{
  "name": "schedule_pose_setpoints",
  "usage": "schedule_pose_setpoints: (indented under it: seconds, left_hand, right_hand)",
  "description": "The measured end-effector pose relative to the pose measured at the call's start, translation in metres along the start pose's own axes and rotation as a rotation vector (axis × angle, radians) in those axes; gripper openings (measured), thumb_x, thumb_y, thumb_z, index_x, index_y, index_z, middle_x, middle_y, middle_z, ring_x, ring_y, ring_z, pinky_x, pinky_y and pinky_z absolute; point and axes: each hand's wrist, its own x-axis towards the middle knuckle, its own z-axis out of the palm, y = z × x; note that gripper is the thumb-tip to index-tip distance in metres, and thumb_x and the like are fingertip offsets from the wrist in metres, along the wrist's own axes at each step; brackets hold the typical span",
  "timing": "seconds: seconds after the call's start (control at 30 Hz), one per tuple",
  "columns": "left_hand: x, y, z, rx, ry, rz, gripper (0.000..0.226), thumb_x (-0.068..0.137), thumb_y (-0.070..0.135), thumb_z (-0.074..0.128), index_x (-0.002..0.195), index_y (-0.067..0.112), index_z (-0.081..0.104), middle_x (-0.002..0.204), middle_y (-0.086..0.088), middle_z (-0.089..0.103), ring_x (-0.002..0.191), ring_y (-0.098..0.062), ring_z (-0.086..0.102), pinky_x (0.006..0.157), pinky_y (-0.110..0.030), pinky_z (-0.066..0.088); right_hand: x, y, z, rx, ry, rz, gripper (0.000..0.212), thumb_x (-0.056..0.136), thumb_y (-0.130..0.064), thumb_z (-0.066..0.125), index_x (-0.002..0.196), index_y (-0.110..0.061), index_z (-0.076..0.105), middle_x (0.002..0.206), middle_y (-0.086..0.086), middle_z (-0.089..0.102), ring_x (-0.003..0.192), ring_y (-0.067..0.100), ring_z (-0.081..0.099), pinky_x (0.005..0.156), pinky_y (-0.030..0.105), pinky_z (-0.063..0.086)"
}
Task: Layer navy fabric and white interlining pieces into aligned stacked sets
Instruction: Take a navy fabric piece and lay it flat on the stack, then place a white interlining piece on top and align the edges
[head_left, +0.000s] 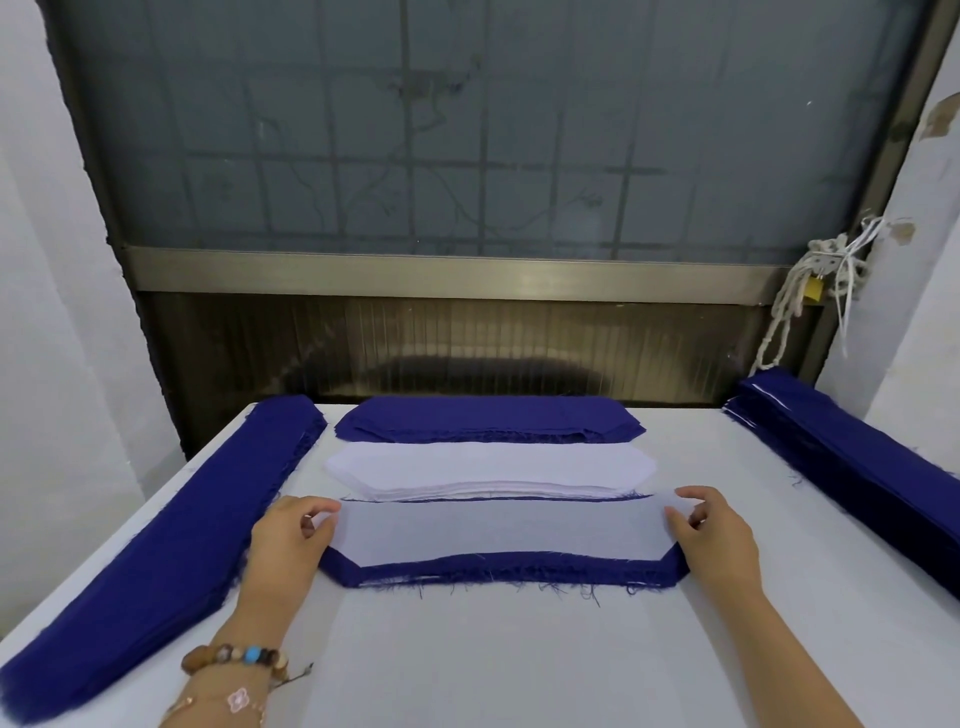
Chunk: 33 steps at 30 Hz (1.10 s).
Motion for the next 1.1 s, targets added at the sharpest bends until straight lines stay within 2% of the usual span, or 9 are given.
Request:
schedule_pose_setpoints:
  seconds: [0.17,0.33,0.47,0.67,0.8,0.9,1.0,1.1]
  left_hand:
    - [-0.001,0.0,0.0,0.019,-0.001,0.007,0.016,0.088,0.002,0.065,0.093,0.017,0.068,0.093,-0.003,0.058,0.075,-0.012,0.055,0.073,-0.025,0.043]
    - [-0.001,0.0,0.0,0.044,0.016,0.03,0.019,0.085,0.0,0.067,0.091,0.018,0.068,0.097,-0.001,0.054,0.085,-0.014,0.054,0.078,-0.027,0.044]
    - [0.001,-0.003,0.0,0.094,0.005,0.013,0.02,0.086,0.0,0.065,0.089,0.02,0.069,0.103,0.001,0.053,0.097,-0.02,0.052,0.084,-0.03,0.045]
    - [-0.001,-0.004,0.003,0.101,0.035,0.032,0.022,0.088,0.001,0.062,0.083,0.022,0.069,0.099,0.001,0.056,0.093,-0.02,0.049,0.075,-0.029,0.041]
    - [-0.001,0.004,0.003,0.309,0.075,0.099,0.015,0.089,0.011,0.061,0.081,0.023,0.064,0.096,0.001,0.056,0.086,-0.019,0.044,0.069,-0.032,0.039]
    - [0.004,0.01,0.003,0.533,0.055,0.124,0.011,0.093,0.019,0.054,0.089,0.025,0.063,0.101,0.003,0.054,0.087,-0.015,0.042,0.072,-0.029,0.038]
    - [0.015,0.018,0.002,0.706,0.002,0.161,0.017,0.097,0.025,0.047,0.094,0.027,0.063,0.101,0.006,0.052,0.087,-0.011,0.042,0.074,-0.025,0.041]
    - [0.032,0.029,0.005,0.705,0.014,0.218,0.019,0.096,0.024,0.047,0.093,0.027,0.066,0.099,0.007,0.053,0.087,-0.01,0.044,0.076,-0.025,0.043]
  right_hand:
    - [-0.001,-0.003,-0.001,0.001,0.005,-0.003,0.024,0.089,-0.017,0.063,0.11,-0.022,0.052,0.066,0.001,0.057,0.068,0.02,0.055,0.058,0.031,0.039]
    - [-0.003,-0.007,-0.003,-0.05,0.027,-0.035,0.017,0.089,-0.009,0.058,0.09,-0.026,0.062,0.081,0.003,0.05,0.08,0.027,0.053,0.071,0.037,0.046]
    - [-0.007,-0.008,-0.001,-0.164,0.069,-0.108,0.031,0.093,-0.006,0.051,0.081,-0.03,0.067,0.087,0.001,0.046,0.085,0.022,0.042,0.074,0.034,0.036]
    - [-0.011,-0.012,0.0,-0.242,0.102,-0.133,0.03,0.092,-0.007,0.047,0.082,-0.026,0.069,0.091,0.0,0.048,0.09,0.021,0.04,0.079,0.036,0.032]
    - [-0.01,-0.016,0.002,-0.354,0.11,-0.153,0.025,0.093,-0.01,0.048,0.086,-0.024,0.068,0.092,0.0,0.048,0.092,0.022,0.041,0.081,0.035,0.03]
    - [-0.006,-0.02,0.003,-0.466,0.094,-0.149,0.025,0.095,-0.014,0.044,0.09,-0.026,0.066,0.094,-0.001,0.047,0.093,0.021,0.041,0.08,0.033,0.03]
    - [0.006,-0.026,0.003,-0.573,0.074,-0.172,0.025,0.096,-0.018,0.043,0.088,-0.026,0.065,0.098,-0.001,0.048,0.093,0.019,0.042,0.081,0.032,0.035]
    - [0.021,-0.035,0.007,-0.5,0.083,-0.225,0.025,0.096,-0.017,0.047,0.082,-0.024,0.066,0.1,-0.001,0.05,0.09,0.018,0.043,0.08,0.03,0.036]
